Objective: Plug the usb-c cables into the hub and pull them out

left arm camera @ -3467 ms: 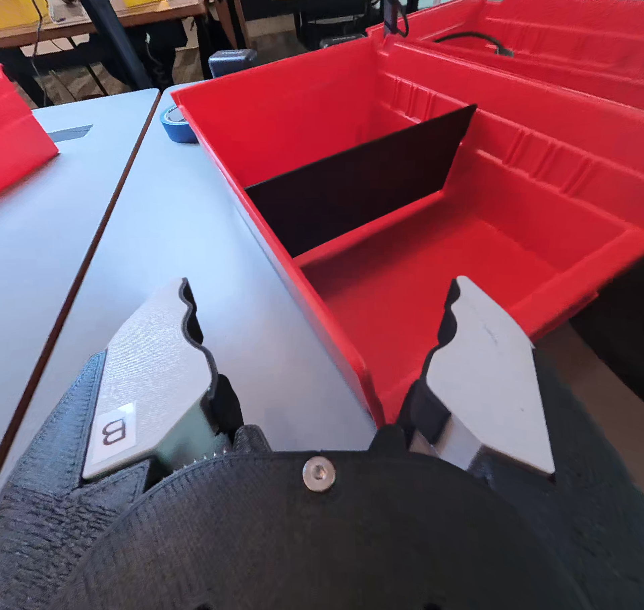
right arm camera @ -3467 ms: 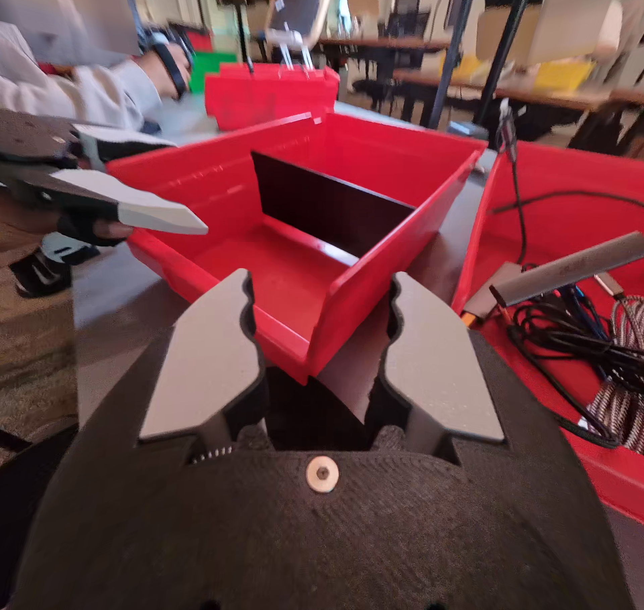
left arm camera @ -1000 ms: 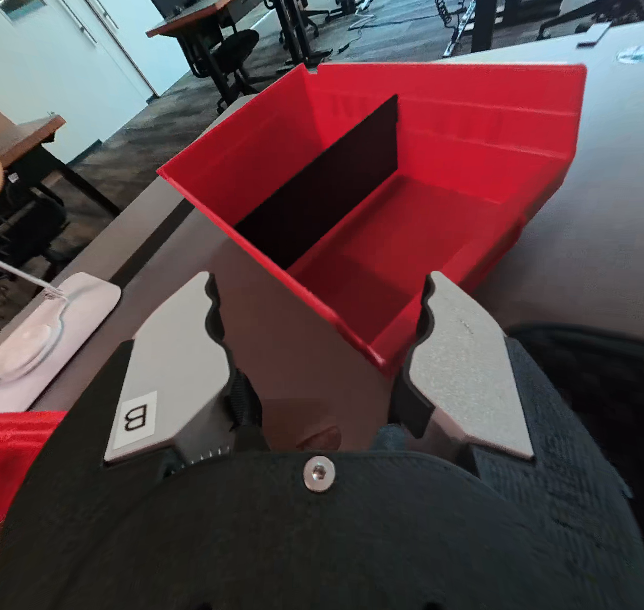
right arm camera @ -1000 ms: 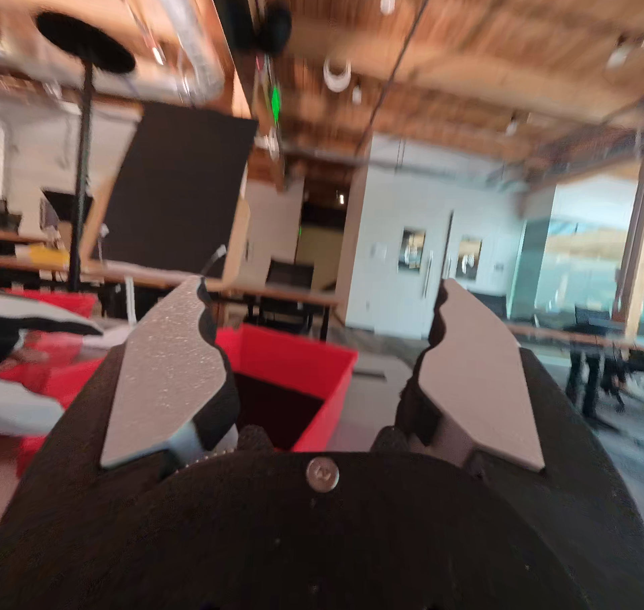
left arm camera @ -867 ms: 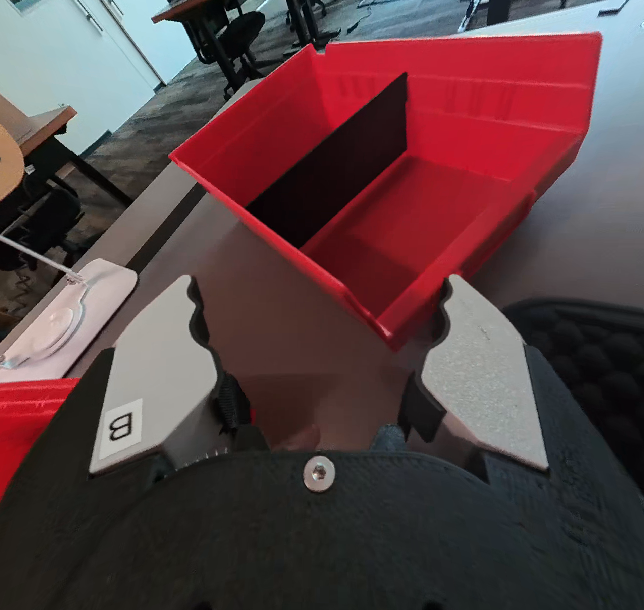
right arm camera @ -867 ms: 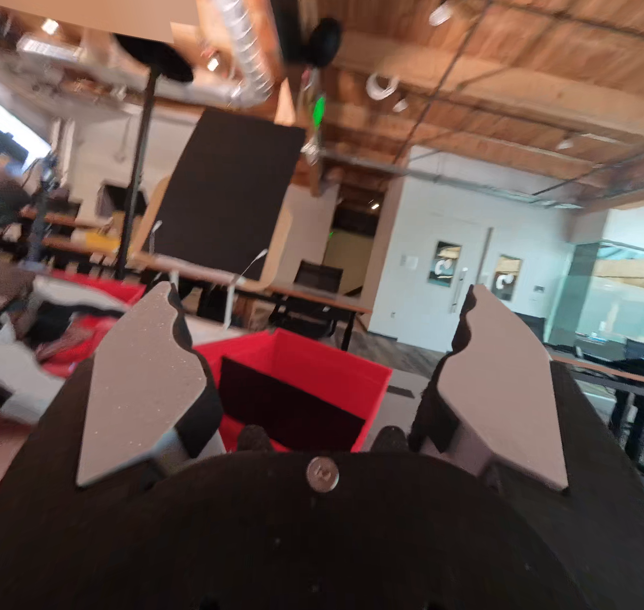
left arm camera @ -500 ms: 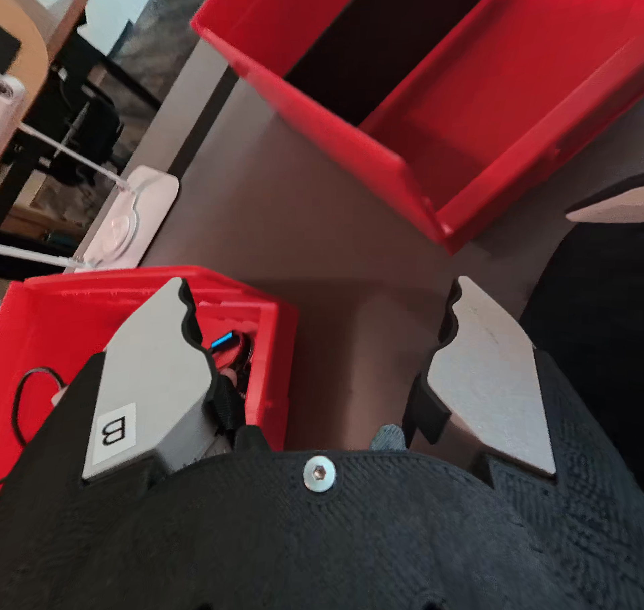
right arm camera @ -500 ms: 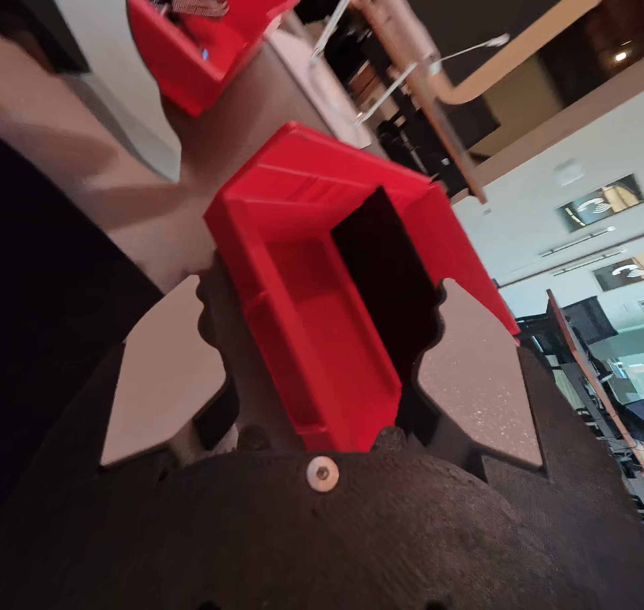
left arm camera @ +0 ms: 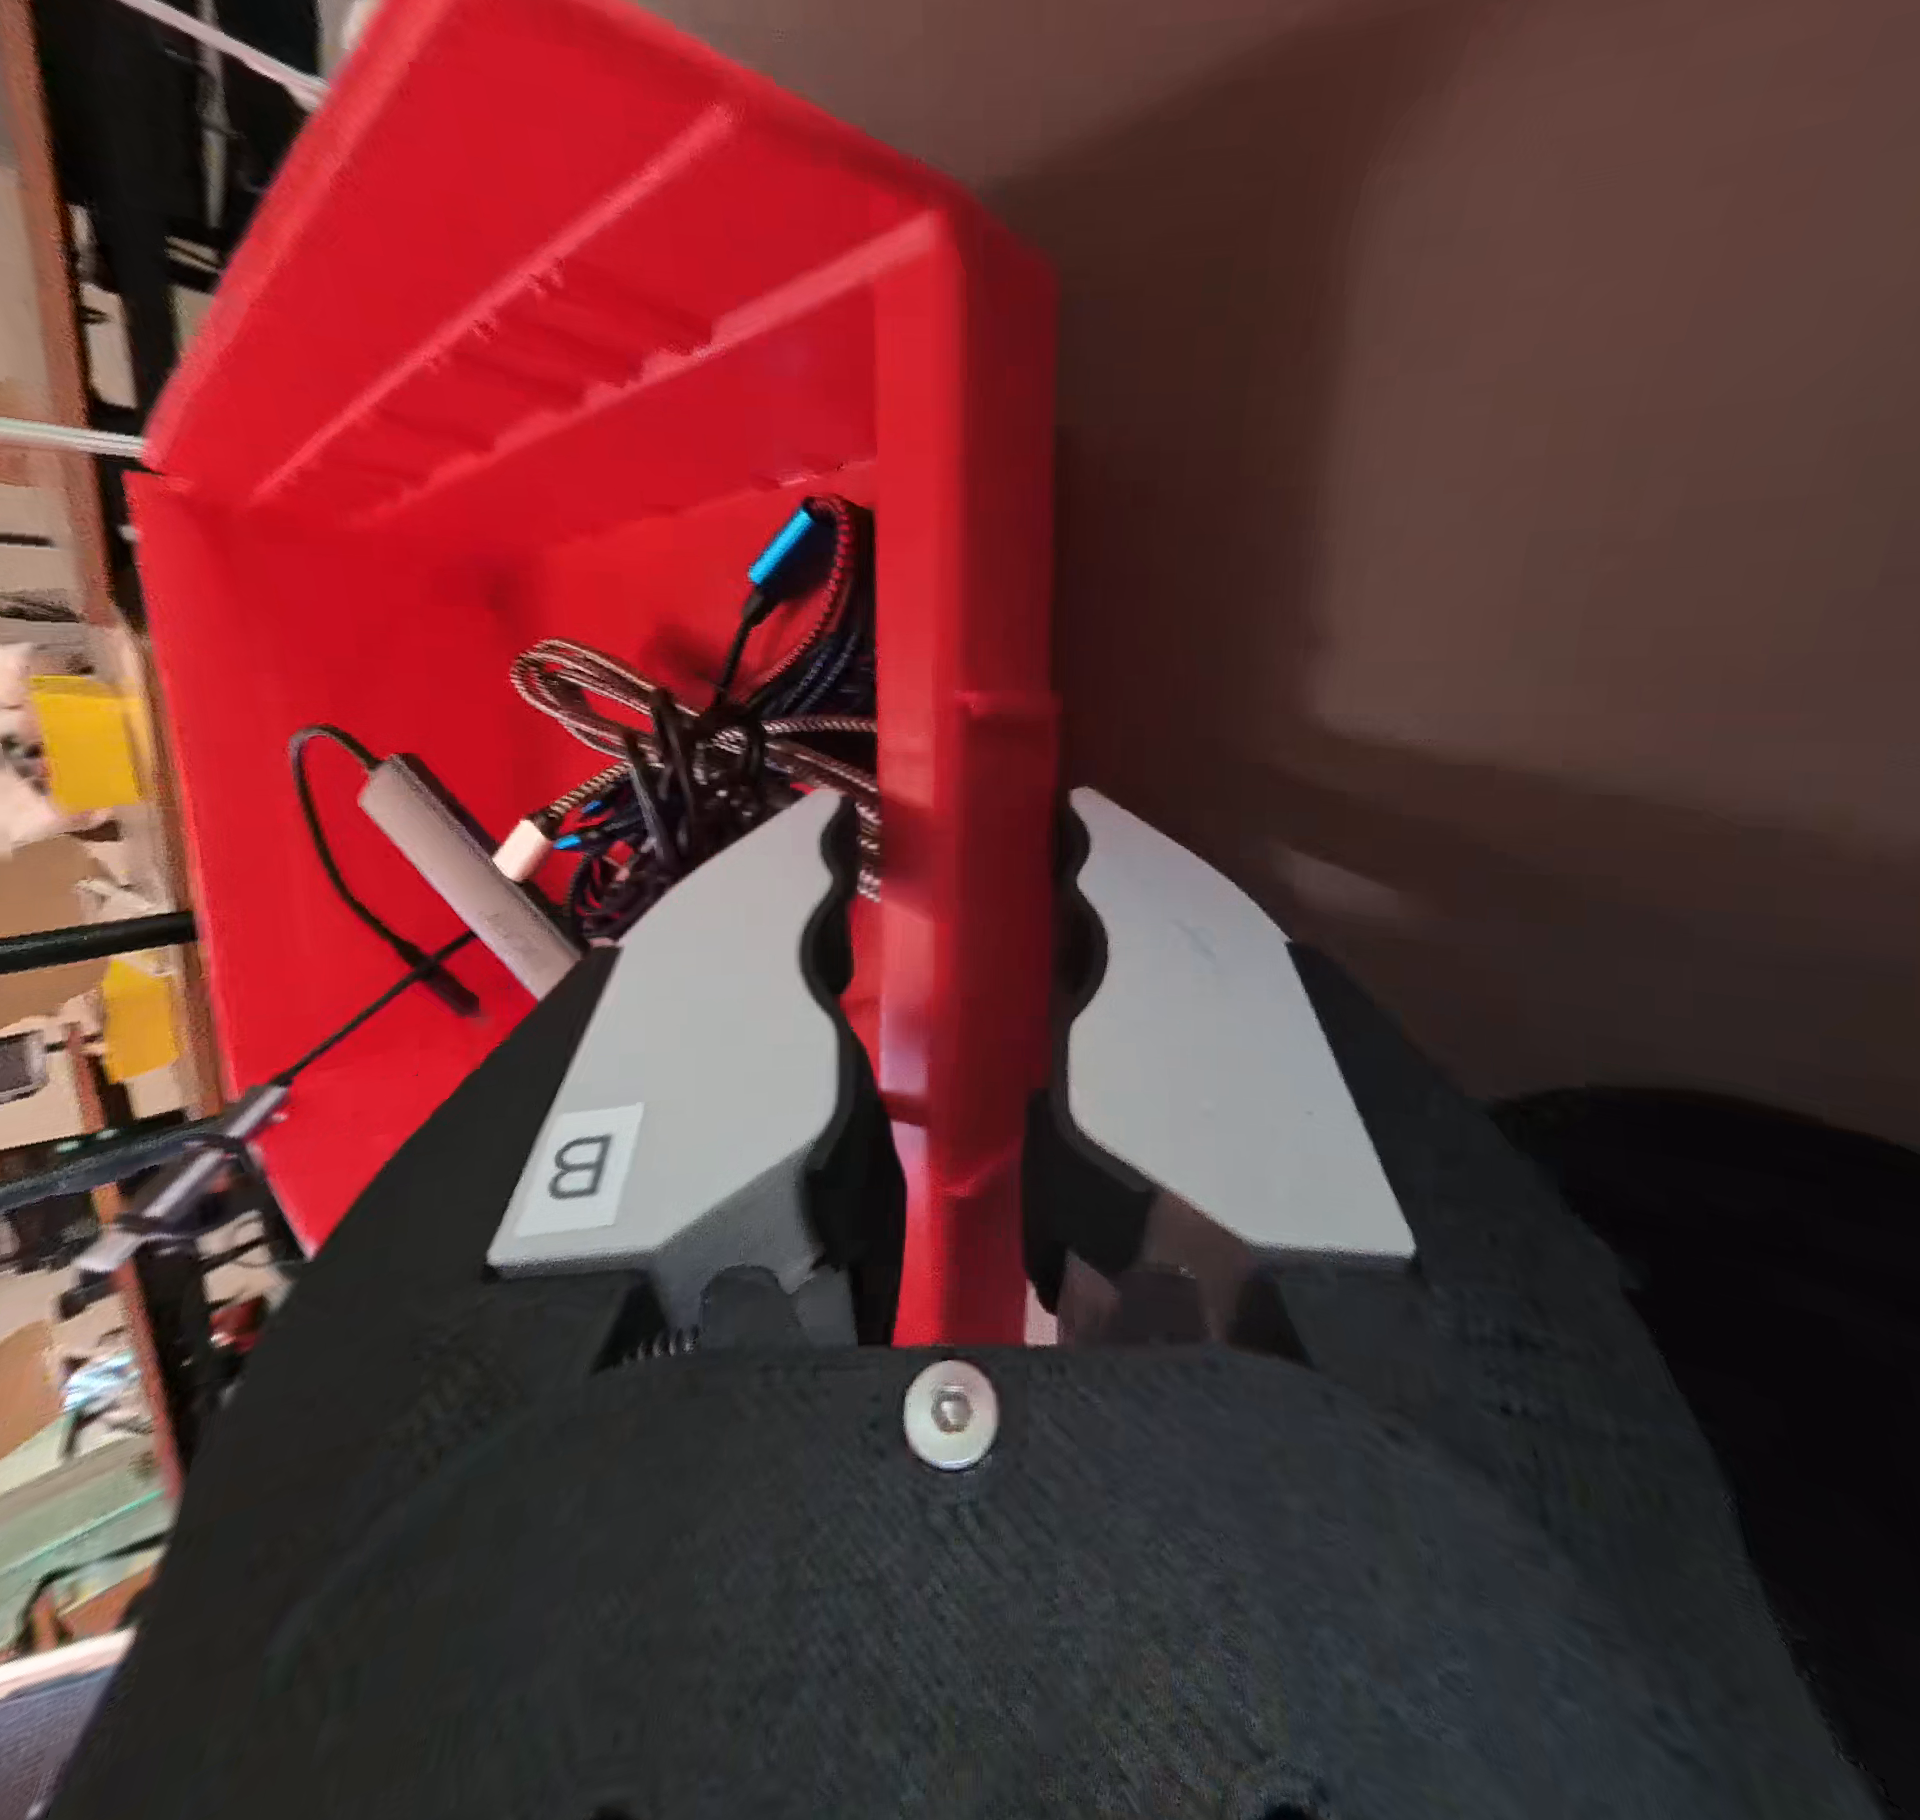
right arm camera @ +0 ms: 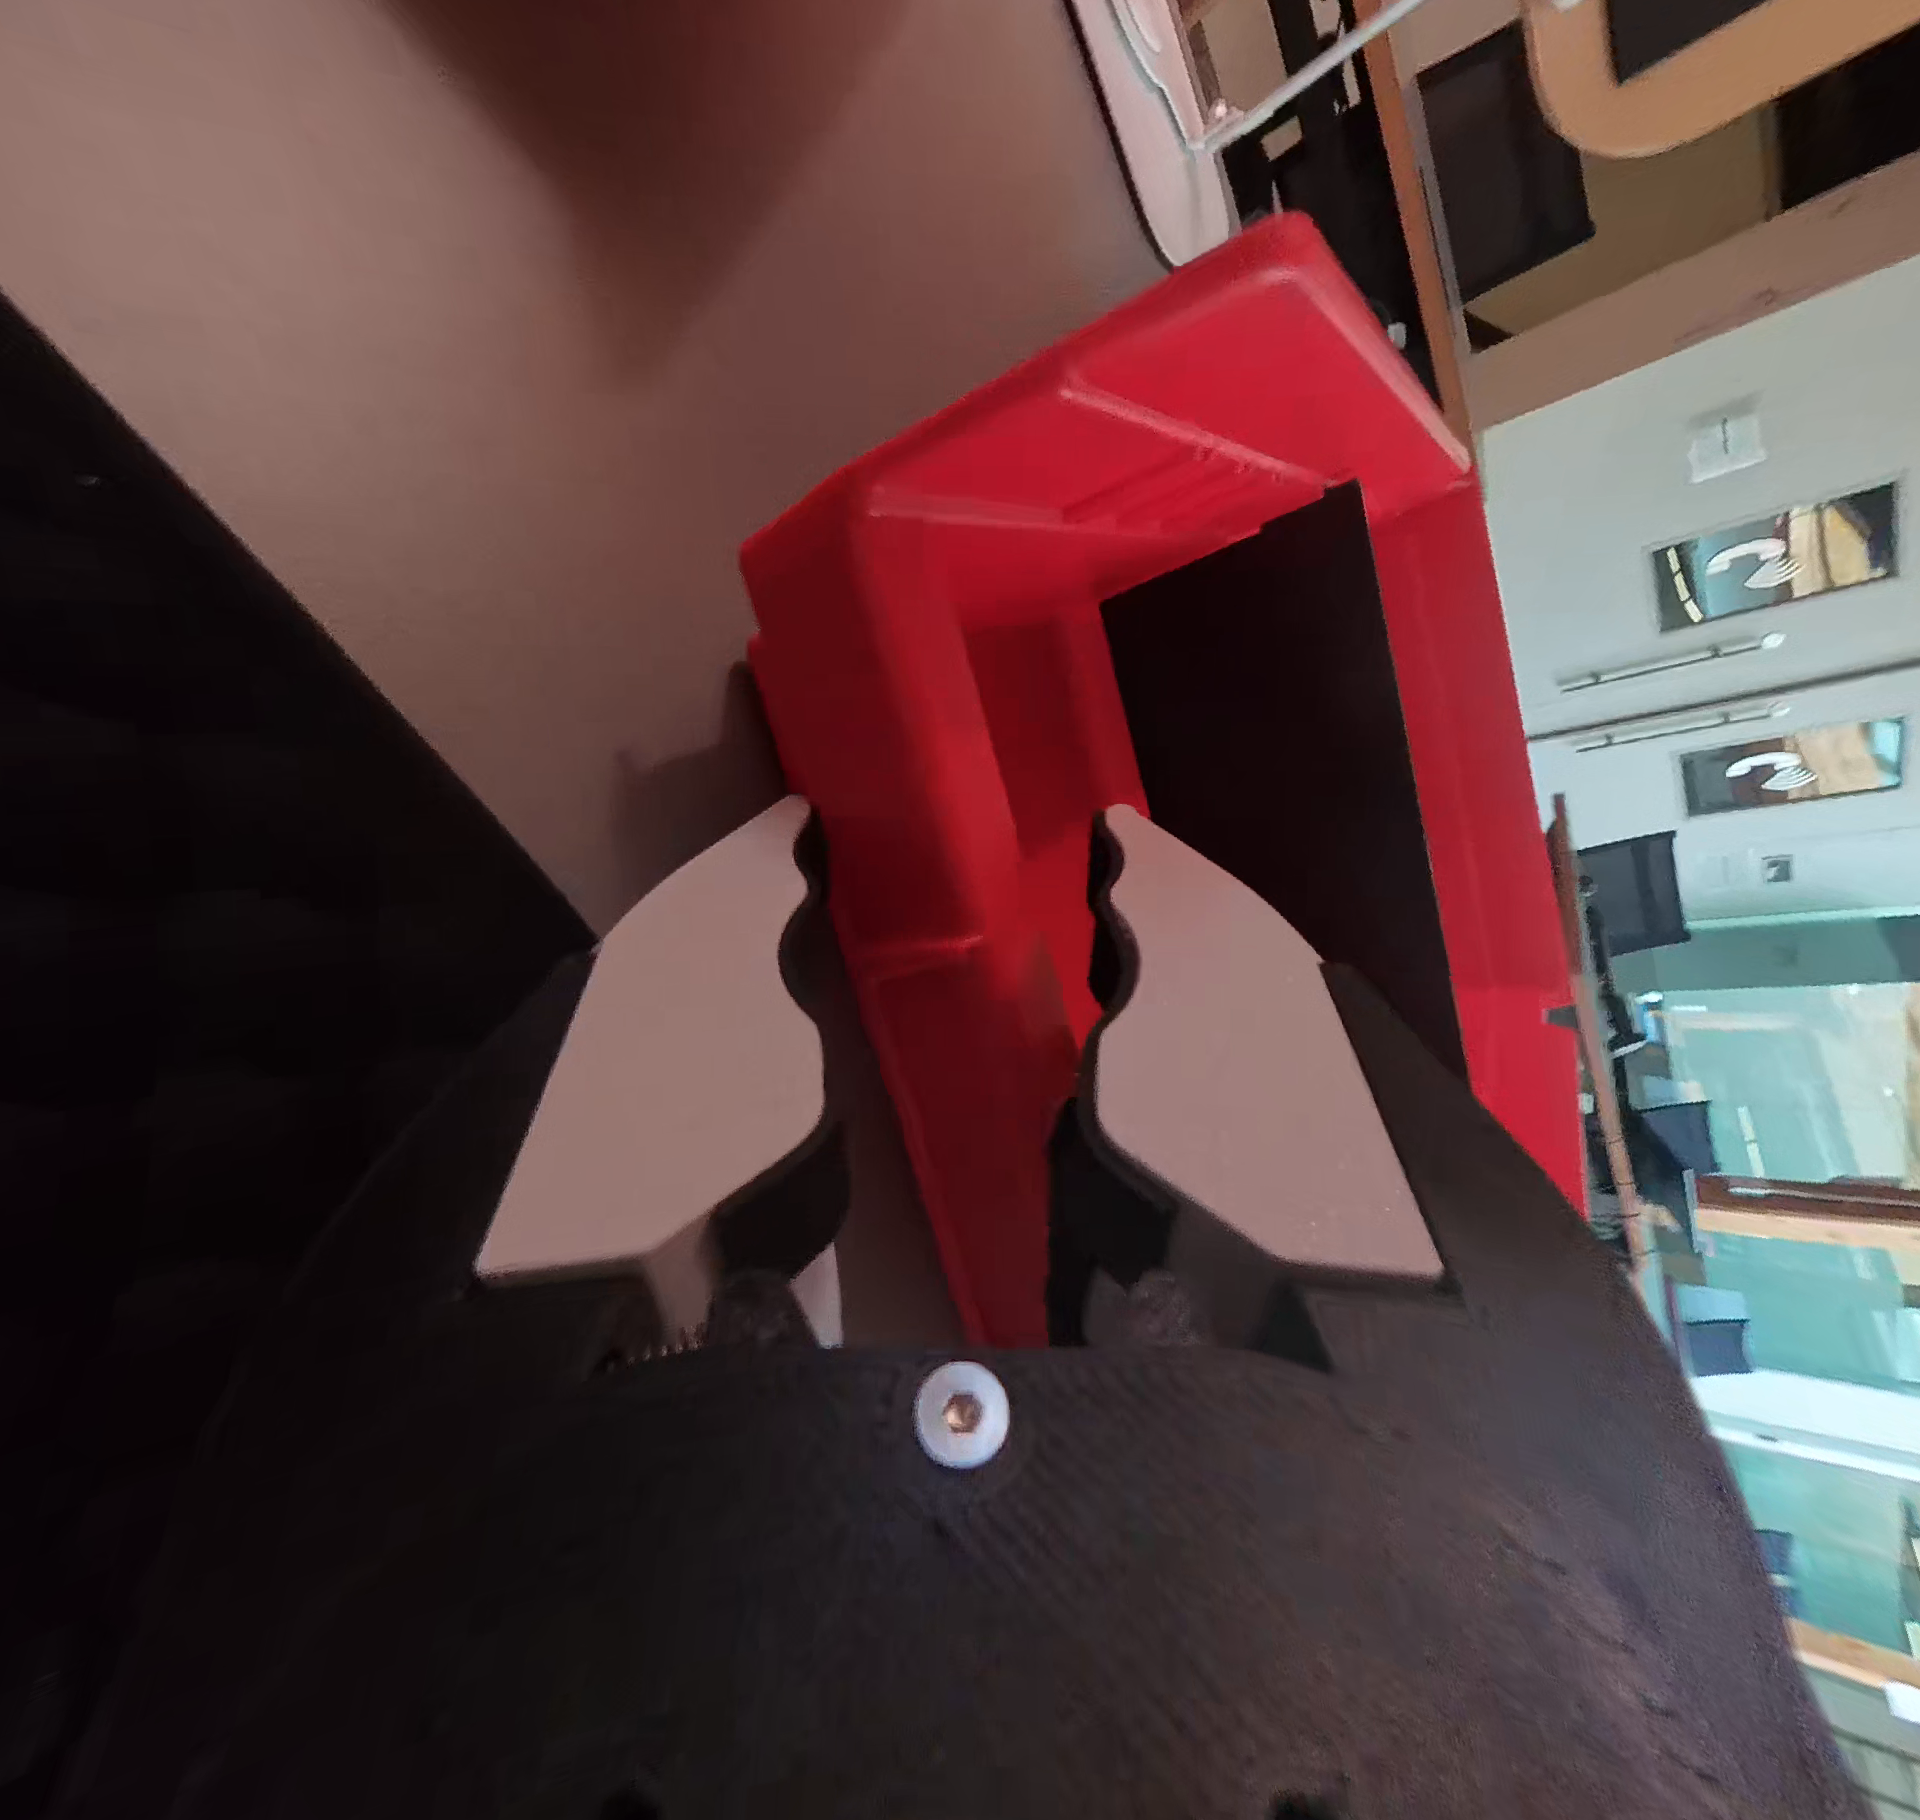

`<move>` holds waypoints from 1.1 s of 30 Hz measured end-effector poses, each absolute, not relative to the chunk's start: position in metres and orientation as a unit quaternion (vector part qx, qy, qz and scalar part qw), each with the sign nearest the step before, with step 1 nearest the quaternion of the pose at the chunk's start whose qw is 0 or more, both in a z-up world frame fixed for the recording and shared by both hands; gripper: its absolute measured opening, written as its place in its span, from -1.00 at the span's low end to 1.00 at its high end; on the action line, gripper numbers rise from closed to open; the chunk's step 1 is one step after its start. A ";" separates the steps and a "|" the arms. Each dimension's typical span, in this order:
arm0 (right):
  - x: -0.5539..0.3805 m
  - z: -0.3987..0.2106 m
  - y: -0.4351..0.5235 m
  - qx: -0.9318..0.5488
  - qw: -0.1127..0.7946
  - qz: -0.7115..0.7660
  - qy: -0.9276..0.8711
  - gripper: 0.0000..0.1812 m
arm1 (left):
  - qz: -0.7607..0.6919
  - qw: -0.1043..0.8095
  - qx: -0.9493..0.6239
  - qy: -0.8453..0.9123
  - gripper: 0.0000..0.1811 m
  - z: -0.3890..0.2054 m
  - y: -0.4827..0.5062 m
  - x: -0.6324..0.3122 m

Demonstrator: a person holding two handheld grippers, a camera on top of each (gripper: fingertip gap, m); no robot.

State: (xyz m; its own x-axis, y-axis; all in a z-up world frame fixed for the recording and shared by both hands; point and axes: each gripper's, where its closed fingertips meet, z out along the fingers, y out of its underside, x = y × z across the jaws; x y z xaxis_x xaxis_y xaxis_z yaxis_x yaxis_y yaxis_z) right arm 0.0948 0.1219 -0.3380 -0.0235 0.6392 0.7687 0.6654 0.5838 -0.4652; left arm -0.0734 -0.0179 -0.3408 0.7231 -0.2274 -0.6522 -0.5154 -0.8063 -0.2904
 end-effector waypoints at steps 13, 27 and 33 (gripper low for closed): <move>0.136 -0.342 0.159 -0.451 0.518 -0.083 -0.722 -0.57 | 0.325 0.225 -0.899 0.189 -0.62 -0.343 -0.108 -0.125; 0.194 -0.343 0.173 -0.473 0.462 -0.109 -0.742 -0.55 | 0.325 0.142 -0.922 0.152 -0.62 -0.343 -0.255 -0.145; 0.207 -0.345 0.161 -0.505 0.412 -0.102 -0.752 -0.53 | 0.314 0.093 -0.928 0.177 -0.61 -0.343 -0.289 -0.136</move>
